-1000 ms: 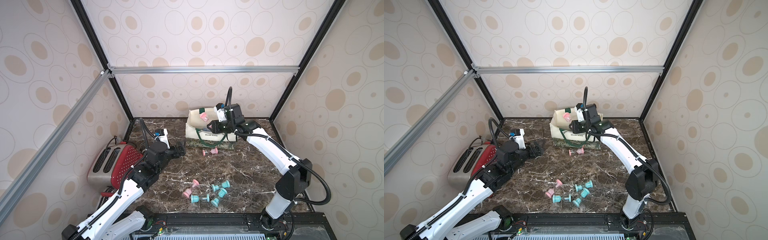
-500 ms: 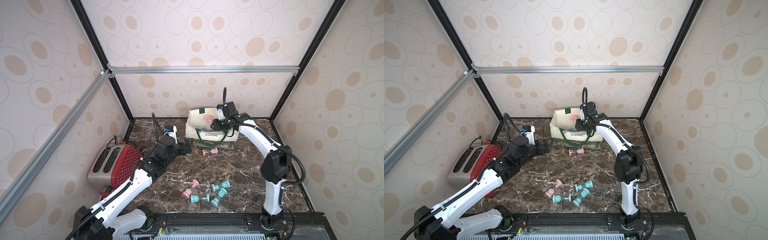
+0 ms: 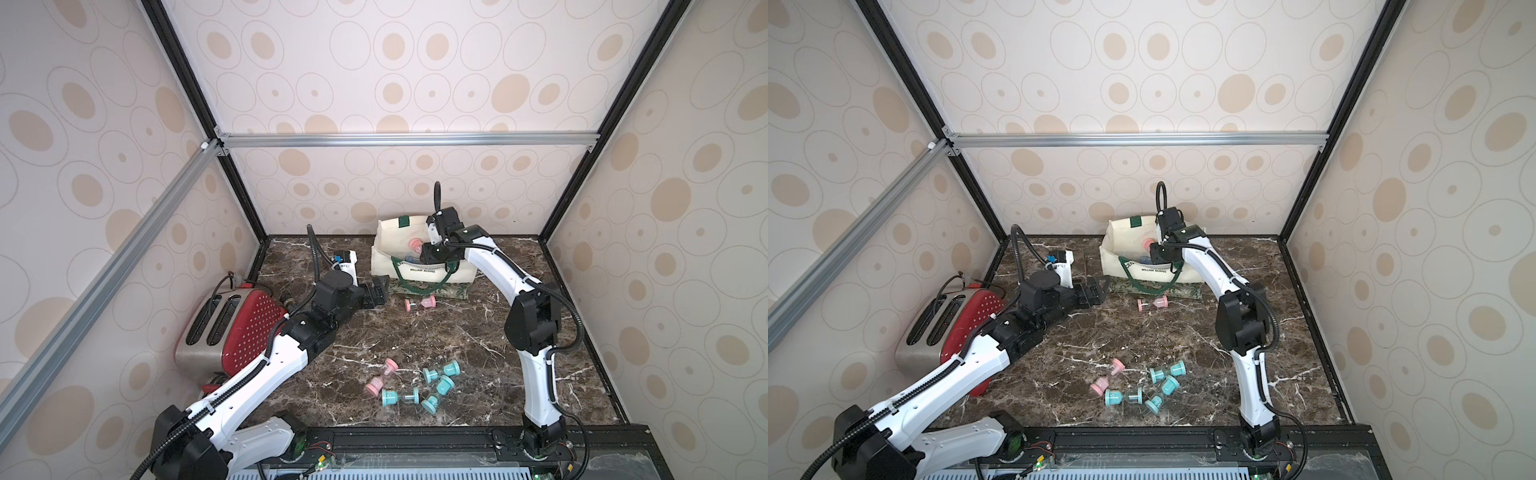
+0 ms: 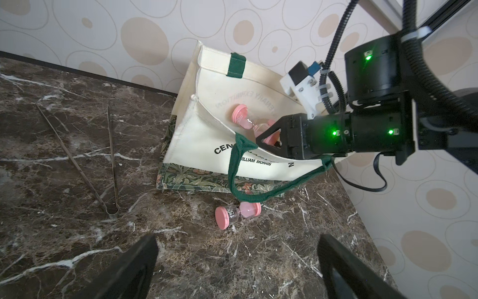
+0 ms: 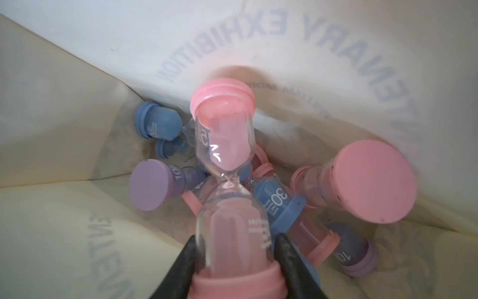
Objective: Put the hourglass into the canvas bag
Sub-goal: Place the hourglass in the canvas bag.
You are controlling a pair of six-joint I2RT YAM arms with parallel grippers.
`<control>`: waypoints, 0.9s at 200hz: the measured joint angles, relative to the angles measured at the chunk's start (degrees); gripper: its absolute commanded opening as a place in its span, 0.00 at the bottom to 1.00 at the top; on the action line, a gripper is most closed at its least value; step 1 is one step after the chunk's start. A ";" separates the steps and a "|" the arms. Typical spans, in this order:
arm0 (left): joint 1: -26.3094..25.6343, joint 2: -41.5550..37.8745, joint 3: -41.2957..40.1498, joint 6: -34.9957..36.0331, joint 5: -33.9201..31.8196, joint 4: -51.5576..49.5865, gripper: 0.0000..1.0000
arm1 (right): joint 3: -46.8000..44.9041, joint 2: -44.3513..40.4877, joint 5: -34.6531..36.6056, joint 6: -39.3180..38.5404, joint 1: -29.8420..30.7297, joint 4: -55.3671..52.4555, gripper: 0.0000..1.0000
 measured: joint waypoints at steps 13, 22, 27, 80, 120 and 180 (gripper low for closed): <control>-0.02 0.07 0.00 0.00 -0.02 0.09 0.97 | -0.02 0.57 0.59 -0.46 0.00 -0.15 0.15; 0.00 0.17 0.00 0.00 -0.02 0.09 0.97 | -0.07 0.72 0.94 -0.79 0.00 -0.13 0.22; 0.00 0.22 0.00 0.00 -0.02 0.11 0.97 | -0.13 0.74 1.31 -0.90 0.00 -0.13 0.24; 0.00 0.35 0.00 0.00 -0.02 0.11 0.98 | -2.03 0.52 2.95 -1.64 0.00 1.09 0.47; 0.00 0.35 0.00 0.00 -0.07 0.09 0.98 | -3.15 -1.79 3.21 -2.25 0.00 2.03 0.65; 0.00 -0.26 0.00 0.09 -0.46 0.00 0.97 | -6.01 -11.06 1.64 -2.29 0.26 2.56 0.78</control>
